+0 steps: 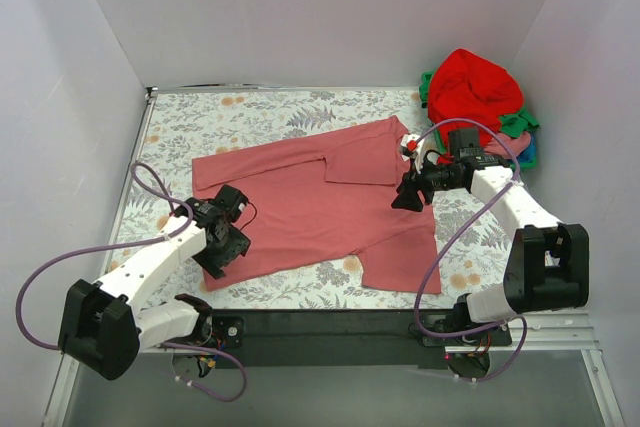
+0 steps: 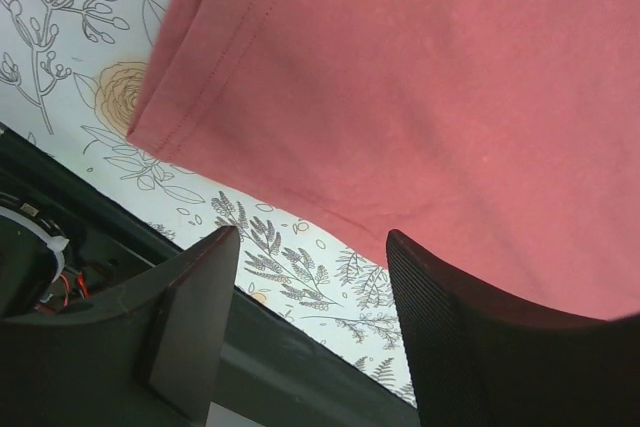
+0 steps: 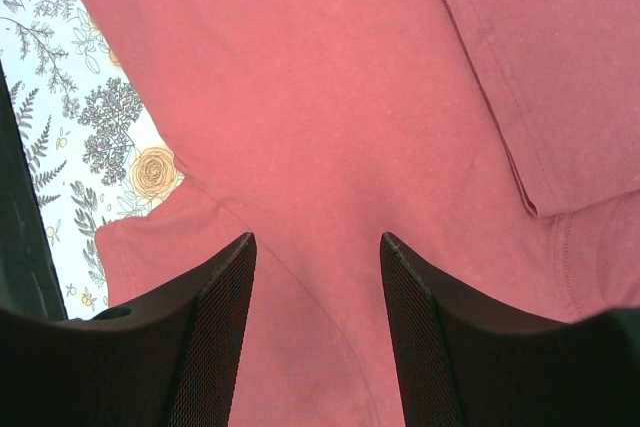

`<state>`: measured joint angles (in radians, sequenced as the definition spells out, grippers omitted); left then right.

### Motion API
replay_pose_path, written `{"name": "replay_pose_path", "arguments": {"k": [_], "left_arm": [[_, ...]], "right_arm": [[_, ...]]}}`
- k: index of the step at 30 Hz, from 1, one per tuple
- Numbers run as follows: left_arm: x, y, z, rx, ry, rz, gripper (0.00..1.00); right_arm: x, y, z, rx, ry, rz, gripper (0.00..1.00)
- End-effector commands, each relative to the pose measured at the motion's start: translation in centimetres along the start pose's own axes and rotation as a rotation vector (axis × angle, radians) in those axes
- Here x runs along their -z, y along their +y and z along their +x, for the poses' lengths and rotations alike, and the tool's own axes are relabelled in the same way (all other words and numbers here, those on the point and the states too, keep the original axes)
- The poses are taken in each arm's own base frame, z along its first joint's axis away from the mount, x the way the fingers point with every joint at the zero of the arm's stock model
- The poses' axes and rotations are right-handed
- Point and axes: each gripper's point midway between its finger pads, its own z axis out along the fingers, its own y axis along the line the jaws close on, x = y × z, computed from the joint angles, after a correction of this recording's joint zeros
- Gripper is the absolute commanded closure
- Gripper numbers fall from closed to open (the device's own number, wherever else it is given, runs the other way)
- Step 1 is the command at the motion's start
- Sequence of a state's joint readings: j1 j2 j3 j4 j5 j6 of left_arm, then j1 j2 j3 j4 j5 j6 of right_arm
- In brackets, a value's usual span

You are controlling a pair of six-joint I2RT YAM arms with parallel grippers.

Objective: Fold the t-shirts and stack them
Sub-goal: Fold the tshirt

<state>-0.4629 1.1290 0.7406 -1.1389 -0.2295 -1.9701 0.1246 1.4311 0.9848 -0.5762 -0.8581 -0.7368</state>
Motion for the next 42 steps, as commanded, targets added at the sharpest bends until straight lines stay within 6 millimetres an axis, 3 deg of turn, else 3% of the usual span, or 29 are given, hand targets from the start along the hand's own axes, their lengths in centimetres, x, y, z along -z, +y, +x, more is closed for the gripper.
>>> {"name": "replay_pose_path", "arguments": {"k": [1, 5, 7, 14, 15, 17, 18, 19, 21, 23, 27, 28, 30, 31, 34, 35, 37, 38, 39, 42], "left_arm": [[0.0, 0.3, -0.9, 0.17, -0.051, -0.018, 0.42], [-1.1, 0.4, 0.1, 0.172, -0.008, -0.042, 0.48], [-0.9, -0.3, -0.4, 0.156, -0.024, -0.022, 0.5], [3.3, -5.8, -7.3, 0.013, -0.252, 0.159, 0.49], [4.0, -7.5, -8.5, 0.008, -0.276, 0.227, 0.48], [3.8, -8.3, -10.5, -0.052, -0.283, 0.277, 0.47], [4.1, -9.9, -10.7, -0.059, -0.251, 0.367, 0.46], [3.8, -9.8, -12.1, -0.045, -0.254, 0.386, 0.46], [4.2, -11.2, -13.0, -0.133, -0.269, 0.474, 0.43], [3.9, -11.4, -13.8, -0.197, -0.293, 0.508, 0.41], [4.2, -12.9, -14.9, -0.247, -0.335, 0.646, 0.34], [3.9, -12.9, -15.1, -0.251, -0.334, 0.653, 0.31], [2.9, -12.9, -15.2, -0.262, -0.329, 0.641, 0.31], [2.6, -12.8, -15.3, -0.266, -0.325, 0.636, 0.31], [1.6, -12.9, -15.4, -0.285, -0.315, 0.614, 0.31], [1.4, -12.9, -15.5, -0.285, -0.317, 0.605, 0.31], [0.8, -13.0, -15.6, -0.286, -0.315, 0.595, 0.31], [0.7, -12.9, -15.8, -0.283, -0.32, 0.59, 0.31], [0.7, -13.0, -16.0, -0.282, -0.325, 0.584, 0.31], [0.1, -12.9, -16.6, -0.272, -0.33, 0.558, 0.31]], "right_arm": [[-0.1, -0.3, -0.1, -0.003, -0.005, -0.001, 0.4], [0.0, -0.3, 0.0, -0.005, -0.001, 0.004, 0.4], [-0.1, -0.3, 0.0, -0.005, 0.001, 0.003, 0.4], [-0.3, -1.2, 0.9, -0.035, 0.039, 0.028, 0.4], [-0.3, -1.4, 1.0, -0.046, 0.044, 0.036, 0.4], [-0.4, -1.9, 1.2, -0.056, 0.055, 0.056, 0.4], [-0.5, -2.0, 1.4, -0.066, 0.061, 0.062, 0.4], [-0.6, -2.2, 1.5, -0.075, 0.065, 0.067, 0.4], [-0.6, -2.8, 1.9, -0.086, 0.079, 0.088, 0.4], [-0.6, -3.4, 2.0, -0.097, 0.091, 0.112, 0.4], [-0.8, -5.9, 1.5, -0.109, 0.123, 0.165, 0.4], [-0.5, -7.0, 0.3, -0.088, 0.114, 0.188, 0.4], [-0.9, -8.6, 0.5, -0.103, 0.142, 0.207, 0.4], [-0.5, -9.6, -1.0, -0.086, 0.137, 0.221, 0.4], [-1.5, -11.6, -1.1, -0.118, 0.182, 0.217, 0.42], [-1.4, -12.9, -2.6, -0.088, 0.18, 0.248, 0.46], [-2.5, -14.5, -2.2, -0.099, 0.213, 0.258, 0.48], [-2.5, -15.6, -3.8, -0.067, 0.212, 0.296, 0.54], [-3.2, -16.7, -3.2, -0.084, 0.234, 0.305, 0.57], [-3.7, -19.7, -4.7, -0.088, 0.241, 0.377, 0.64]]}}
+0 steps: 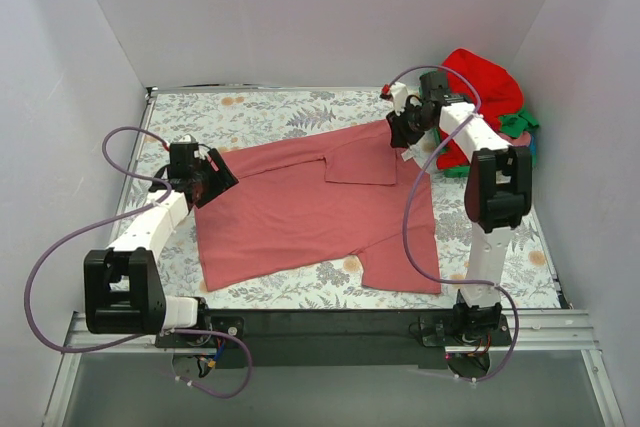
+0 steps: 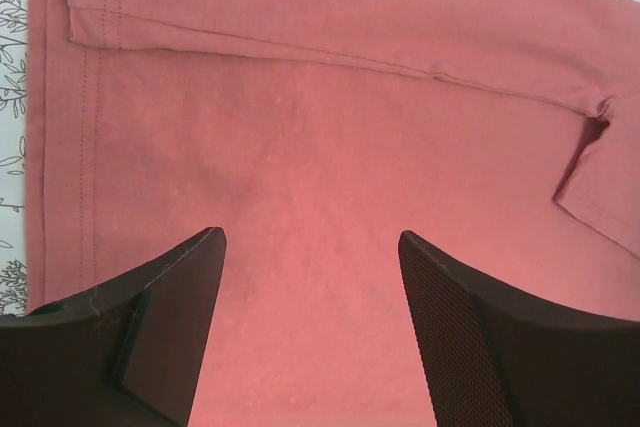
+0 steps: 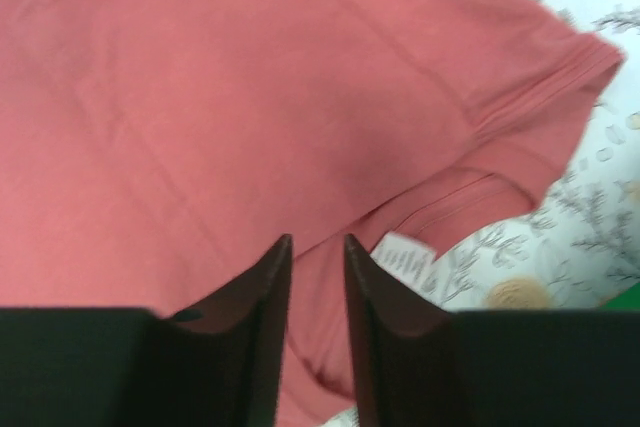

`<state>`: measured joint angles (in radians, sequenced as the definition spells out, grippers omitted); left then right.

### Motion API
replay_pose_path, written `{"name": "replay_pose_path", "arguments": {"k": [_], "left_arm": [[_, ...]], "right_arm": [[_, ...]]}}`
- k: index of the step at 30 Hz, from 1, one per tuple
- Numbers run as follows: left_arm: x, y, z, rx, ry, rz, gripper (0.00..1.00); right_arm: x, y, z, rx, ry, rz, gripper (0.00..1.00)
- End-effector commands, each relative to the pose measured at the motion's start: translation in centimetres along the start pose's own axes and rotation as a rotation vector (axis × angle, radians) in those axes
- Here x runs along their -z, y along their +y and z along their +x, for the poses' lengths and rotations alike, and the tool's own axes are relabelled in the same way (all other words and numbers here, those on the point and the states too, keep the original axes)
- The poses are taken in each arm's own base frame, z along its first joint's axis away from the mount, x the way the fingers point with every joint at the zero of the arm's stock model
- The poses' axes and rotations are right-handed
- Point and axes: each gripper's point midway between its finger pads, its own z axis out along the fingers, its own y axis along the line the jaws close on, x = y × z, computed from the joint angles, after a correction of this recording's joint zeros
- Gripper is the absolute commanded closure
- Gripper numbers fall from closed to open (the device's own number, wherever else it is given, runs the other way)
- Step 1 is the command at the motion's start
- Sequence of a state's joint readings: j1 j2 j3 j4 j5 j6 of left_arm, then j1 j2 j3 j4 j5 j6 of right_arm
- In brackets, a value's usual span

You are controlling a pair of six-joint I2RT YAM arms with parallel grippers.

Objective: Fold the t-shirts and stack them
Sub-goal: Fold the tshirt

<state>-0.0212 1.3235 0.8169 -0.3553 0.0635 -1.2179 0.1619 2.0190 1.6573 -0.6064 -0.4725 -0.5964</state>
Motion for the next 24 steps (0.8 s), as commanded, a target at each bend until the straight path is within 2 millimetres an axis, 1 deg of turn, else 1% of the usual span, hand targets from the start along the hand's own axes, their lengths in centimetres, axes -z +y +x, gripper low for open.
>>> {"name": "replay_pose_path", "arguments": {"k": [1, 2, 3, 4, 5, 6, 7, 8, 9, 10, 11, 13, 14, 15, 19, 21, 23, 24], "left_arm": [[-0.5, 0.3, -1.5, -0.008, -0.042, -0.014, 0.31], [-0.7, 0.6, -1.6, 0.001, -0.045, -0.028, 0.33], [-1.0, 0.7, -1.5, 0.012, -0.04, -0.035, 0.33], [-1.1, 1.6, -2.3, 0.042, -0.053, -0.052, 0.33], [-1.7, 1.9, -2.0, 0.064, -0.033, -0.061, 0.34], [-2.0, 1.8, -2.0, 0.076, -0.022, -0.052, 0.35], [-2.3, 2.1, -2.4, 0.094, -0.02, -0.053, 0.38], [-2.9, 2.3, -2.2, 0.109, -0.002, -0.056, 0.39], [-3.3, 2.6, -2.2, 0.121, 0.009, -0.057, 0.4], [-3.5, 2.2, -2.5, 0.127, 0.012, -0.044, 0.41], [-4.1, 2.5, -2.2, 0.134, 0.034, -0.05, 0.42], [-4.4, 2.2, -2.4, 0.146, 0.044, -0.035, 0.44], [-4.6, 2.1, -2.5, 0.149, 0.049, -0.029, 0.44], [-4.8, 2.1, -2.3, 0.154, 0.059, -0.029, 0.45], [-5.0, 2.1, -2.1, 0.161, 0.07, -0.029, 0.45], [-5.1, 2.2, -2.2, 0.158, 0.066, -0.034, 0.45], [-5.0, 2.1, -2.6, 0.154, 0.057, -0.037, 0.45], [-4.9, 1.8, -3.3, 0.152, 0.044, -0.032, 0.45]], "right_arm": [[-0.5, -2.9, -1.8, -0.035, 0.037, 0.112, 0.7], [-1.0, -4.0, -2.5, -0.039, 0.033, 0.137, 0.71], [-1.3, -4.6, -2.7, -0.042, 0.033, 0.152, 0.73], [-1.6, -5.1, -2.7, -0.057, 0.039, 0.167, 0.76], [-1.9, -5.5, -2.8, -0.059, 0.04, 0.174, 0.76], [-2.6, -6.1, -2.9, -0.059, 0.041, 0.185, 0.77], [-2.9, -6.6, -2.7, -0.064, 0.047, 0.194, 0.78], [-3.8, -6.8, -2.0, -0.073, 0.065, 0.191, 0.79], [-4.2, -7.1, -1.8, -0.074, 0.07, 0.194, 0.79], [-4.4, -7.4, -2.2, -0.067, 0.068, 0.205, 0.79], [-5.1, -7.6, -1.6, -0.068, 0.082, 0.2, 0.79], [-5.6, -7.9, -1.3, -0.06, 0.092, 0.205, 0.8], [-6.2, -7.8, -1.0, -0.053, 0.103, 0.201, 0.8], [-6.5, -7.7, -0.8, -0.046, 0.112, 0.2, 0.8], [-7.5, -8.0, 0.3, -0.028, 0.155, 0.218, 0.8], [-7.9, -8.3, 0.3, -0.025, 0.162, 0.23, 0.81], [-8.1, -9.1, 0.5, -0.025, 0.173, 0.255, 0.81], [-8.2, -9.2, 0.5, -0.023, 0.176, 0.263, 0.81]]}}
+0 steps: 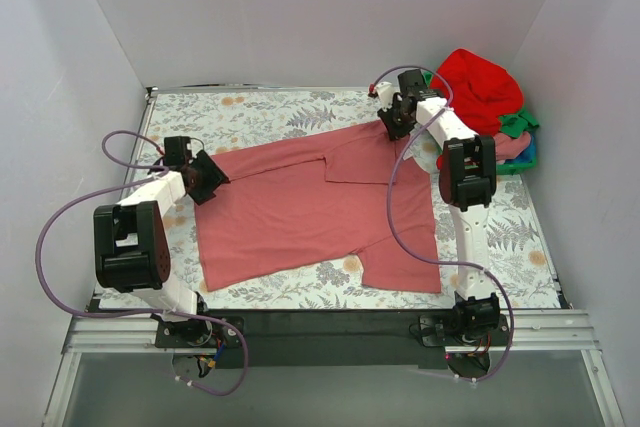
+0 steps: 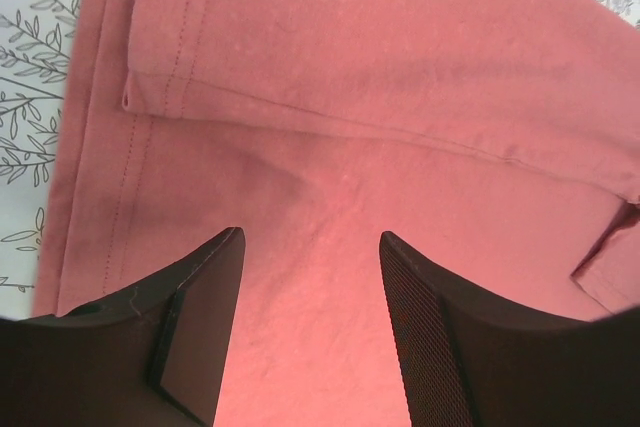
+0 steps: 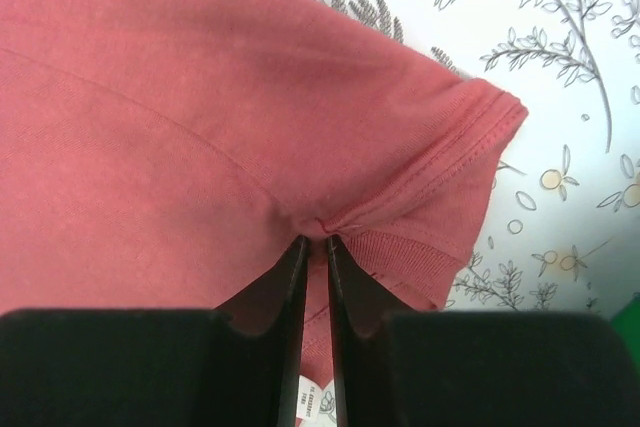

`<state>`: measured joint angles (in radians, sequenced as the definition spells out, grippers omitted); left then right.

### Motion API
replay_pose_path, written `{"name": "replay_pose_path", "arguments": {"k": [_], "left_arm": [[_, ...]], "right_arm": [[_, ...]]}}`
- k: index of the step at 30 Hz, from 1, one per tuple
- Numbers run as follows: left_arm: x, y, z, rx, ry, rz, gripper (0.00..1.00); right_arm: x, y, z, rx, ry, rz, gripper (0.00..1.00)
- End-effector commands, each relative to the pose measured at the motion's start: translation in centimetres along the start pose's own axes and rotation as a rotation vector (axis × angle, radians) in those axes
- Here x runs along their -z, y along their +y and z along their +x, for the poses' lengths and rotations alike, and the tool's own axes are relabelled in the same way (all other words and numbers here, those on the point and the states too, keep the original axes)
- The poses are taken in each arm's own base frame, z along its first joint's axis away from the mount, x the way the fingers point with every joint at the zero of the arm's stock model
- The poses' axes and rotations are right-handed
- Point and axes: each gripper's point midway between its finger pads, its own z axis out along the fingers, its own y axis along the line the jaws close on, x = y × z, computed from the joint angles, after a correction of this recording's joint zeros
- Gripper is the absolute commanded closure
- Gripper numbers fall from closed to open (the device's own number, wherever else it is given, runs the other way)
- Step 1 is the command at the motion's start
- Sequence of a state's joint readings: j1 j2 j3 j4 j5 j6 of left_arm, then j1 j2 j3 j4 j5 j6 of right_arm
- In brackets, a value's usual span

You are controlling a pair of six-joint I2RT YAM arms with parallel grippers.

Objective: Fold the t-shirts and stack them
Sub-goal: Fold the tshirt

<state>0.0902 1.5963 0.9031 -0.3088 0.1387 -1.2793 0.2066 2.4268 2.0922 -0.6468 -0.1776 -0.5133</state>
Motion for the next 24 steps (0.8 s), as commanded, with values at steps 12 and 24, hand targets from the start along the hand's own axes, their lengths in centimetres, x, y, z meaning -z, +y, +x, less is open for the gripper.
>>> {"name": "replay_pose_path", "arguments": {"k": [12, 24], "left_arm": [[1.2, -3.4, -5.6, -0.025, -0.1, 0.049, 0.45], [5.7, -6.7, -0.9, -0.046, 0.026, 0.326, 0.31]], "right_arm": [[-2.1, -4.5, -1.6, 0.041, 0.014, 0.185, 0.82], [1.9, -4.4, -5.8, 0.077, -0.118, 0.204, 0.76]]}}
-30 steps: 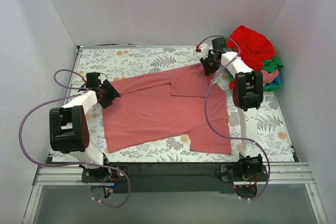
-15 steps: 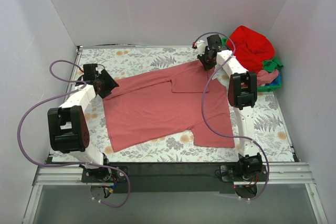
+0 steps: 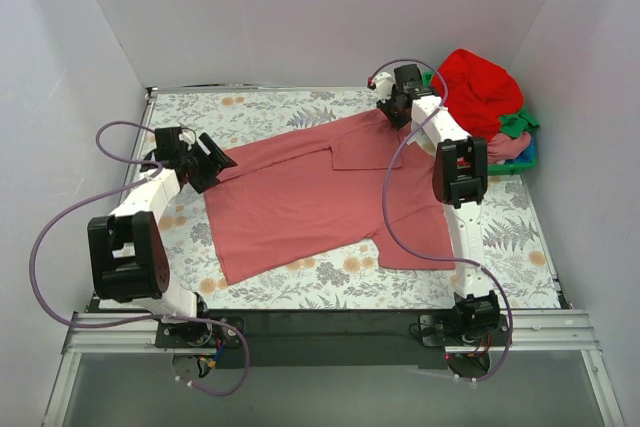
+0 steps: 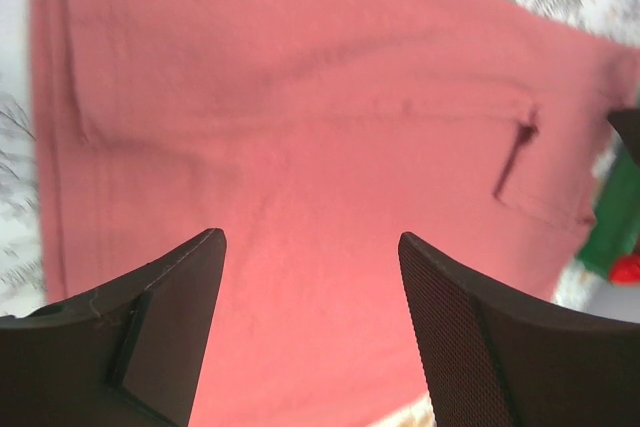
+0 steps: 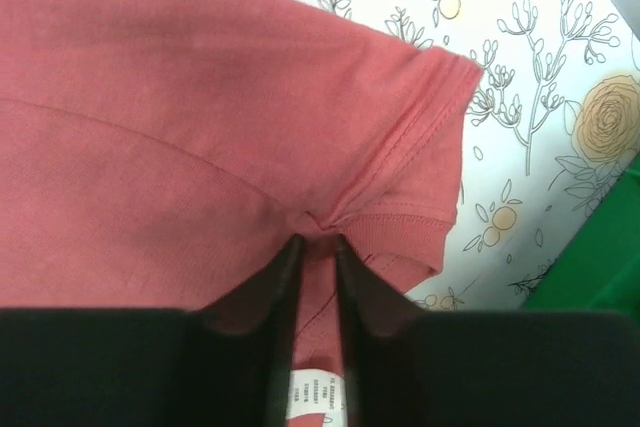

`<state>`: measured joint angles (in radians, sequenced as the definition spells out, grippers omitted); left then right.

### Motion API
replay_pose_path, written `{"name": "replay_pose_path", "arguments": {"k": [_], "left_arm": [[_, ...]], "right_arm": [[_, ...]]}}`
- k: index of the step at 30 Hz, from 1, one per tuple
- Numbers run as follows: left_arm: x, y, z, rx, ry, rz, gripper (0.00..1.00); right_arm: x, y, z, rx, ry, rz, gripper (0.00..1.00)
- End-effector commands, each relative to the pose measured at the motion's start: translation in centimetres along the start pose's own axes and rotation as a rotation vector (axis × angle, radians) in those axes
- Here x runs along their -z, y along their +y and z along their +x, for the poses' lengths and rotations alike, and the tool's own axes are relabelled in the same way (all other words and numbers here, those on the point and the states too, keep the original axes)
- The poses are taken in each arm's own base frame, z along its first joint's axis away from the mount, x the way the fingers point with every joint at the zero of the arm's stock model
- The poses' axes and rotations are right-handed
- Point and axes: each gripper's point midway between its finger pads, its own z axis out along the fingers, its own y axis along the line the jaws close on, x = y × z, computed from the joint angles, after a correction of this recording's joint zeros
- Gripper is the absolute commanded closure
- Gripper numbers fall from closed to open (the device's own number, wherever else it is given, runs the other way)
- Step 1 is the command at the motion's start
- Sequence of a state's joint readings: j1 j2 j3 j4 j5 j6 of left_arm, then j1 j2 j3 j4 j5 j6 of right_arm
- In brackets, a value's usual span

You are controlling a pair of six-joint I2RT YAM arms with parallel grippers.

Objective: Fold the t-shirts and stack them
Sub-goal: Fold the tshirt

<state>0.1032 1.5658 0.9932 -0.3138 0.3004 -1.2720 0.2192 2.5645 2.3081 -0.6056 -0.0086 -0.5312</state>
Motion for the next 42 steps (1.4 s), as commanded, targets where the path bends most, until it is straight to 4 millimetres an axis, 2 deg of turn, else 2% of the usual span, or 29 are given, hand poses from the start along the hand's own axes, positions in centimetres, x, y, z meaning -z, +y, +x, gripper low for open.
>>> {"name": "replay_pose_path", "arguments": {"k": [1, 2, 3, 4, 5, 7, 8, 9, 10, 11, 12, 13, 14, 16, 17, 18, 19, 20, 22, 23, 24, 25, 26, 27, 28, 30, 37, 42], "left_arm": [[3.4, -2.8, 1.8, -0.019, 0.034, 0.154, 0.3], [4.3, -3.1, 2.3, -0.008, 0.04, 0.169, 0.3], [4.8, -3.2, 3.5, -0.002, 0.073, 0.191, 0.29], [5.3, -3.3, 4.3, 0.001, 0.09, 0.205, 0.29], [6.3, -3.8, 4.7, -0.002, 0.091, 0.229, 0.29], [7.0, -3.9, 6.3, -0.006, 0.12, 0.237, 0.29], [7.5, -4.0, 7.0, -0.009, 0.136, 0.236, 0.29], [8.2, -4.5, 7.6, -0.027, 0.138, 0.247, 0.29], [8.4, -4.5, 8.1, -0.03, 0.143, 0.242, 0.29], [8.7, -4.5, 9.0, -0.029, 0.166, 0.235, 0.29], [9.2, -5.2, 10.4, -0.041, 0.193, 0.24, 0.29], [9.2, -5.1, 11.1, -0.046, 0.204, 0.223, 0.29], [9.3, -4.5, 12.3, -0.043, 0.231, 0.193, 0.29], [9.8, -5.0, 14.6, -0.04, 0.266, 0.185, 0.29], [9.7, -4.2, 15.7, -0.025, 0.28, 0.157, 0.3], [9.9, -4.2, 17.0, -0.03, 0.299, 0.152, 0.3], [10.4, -4.3, 17.4, -0.002, 0.295, 0.155, 0.3], [10.3, -3.5, 18.2, 0.009, 0.301, 0.125, 0.31], [10.8, -3.5, 19.3, 0.032, 0.309, 0.121, 0.31], [10.9, -3.2, 20.0, 0.03, 0.317, 0.112, 0.31], [10.9, -2.9, 20.5, 0.036, 0.327, 0.103, 0.31], [10.9, -2.7, 20.8, 0.038, 0.334, 0.097, 0.32], [10.9, -2.4, 21.3, 0.046, 0.342, 0.076, 0.32], [10.8, -2.0, 21.6, 0.046, 0.354, 0.064, 0.32], [10.8, -1.7, 21.9, 0.052, 0.36, 0.049, 0.32], [10.6, -1.2, 22.5, 0.065, 0.374, 0.022, 0.32], [10.3, 1.3, 23.3, 0.151, 0.368, -0.11, 0.32], [10.2, 1.9, 23.8, 0.185, 0.376, -0.141, 0.32]], "right_arm": [[4.2, -0.2, -3.7, 0.025, -0.119, -0.014, 0.69], [6.5, -0.4, -5.1, 0.033, -0.16, -0.005, 0.68], [6.7, 0.2, -4.6, 0.031, -0.154, -0.022, 0.65], [7.7, 0.5, -5.2, 0.036, -0.175, -0.032, 0.64], [9.6, 0.3, -6.2, 0.037, -0.208, -0.025, 0.64], [10.8, 1.5, -6.0, 0.036, -0.219, -0.064, 0.61], [12.7, 1.6, -6.8, 0.036, -0.247, -0.063, 0.61], [13.5, 2.1, -6.8, 0.035, -0.254, -0.077, 0.6], [13.5, 3.6, -5.8, 0.033, -0.243, -0.128, 0.6], [15.4, 4.0, -6.4, 0.039, -0.275, -0.141, 0.6], [16.1, 4.8, -6.2, 0.04, -0.283, -0.171, 0.6], [16.1, 6.9, -4.7, 0.033, -0.266, -0.251, 0.6], [17.9, 7.6, -5.0, 0.041, -0.295, -0.277, 0.58], [19.3, 9.9, -4.0, 0.045, -0.313, -0.369, 0.58], [20.4, 11.2, -2.5, 0.043, -0.308, -0.402, 0.58], [21.1, 12.0, -1.9, 0.058, -0.319, -0.426, 0.58], [22.0, 13.1, -1.6, 0.066, -0.339, -0.468, 0.58], [23.0, 14.4, -0.1, 0.068, -0.334, -0.494, 0.58], [25.0, 15.4, 0.7, 0.099, -0.37, -0.51, 0.58], [24.9, 16.4, 2.3, 0.098, -0.35, -0.529, 0.58], [25.2, 16.9, 3.0, 0.102, -0.349, -0.537, 0.58], [26.3, 17.3, 3.2, 0.123, -0.378, -0.541, 0.57], [26.6, 17.9, 3.7, 0.126, -0.384, -0.556, 0.57], [26.4, 19.1, 5.1, 0.116, -0.374, -0.595, 0.57], [27.0, 19.3, 5.2, 0.129, -0.395, -0.593, 0.57], [26.6, 20.1, 6.6, 0.131, -0.394, -0.602, 0.55], [26.4, 20.8, 8.4, 0.095, -0.418, -0.64, 0.54], [26.2, 21.1, 8.7, 0.098, -0.417, -0.656, 0.54]]}}
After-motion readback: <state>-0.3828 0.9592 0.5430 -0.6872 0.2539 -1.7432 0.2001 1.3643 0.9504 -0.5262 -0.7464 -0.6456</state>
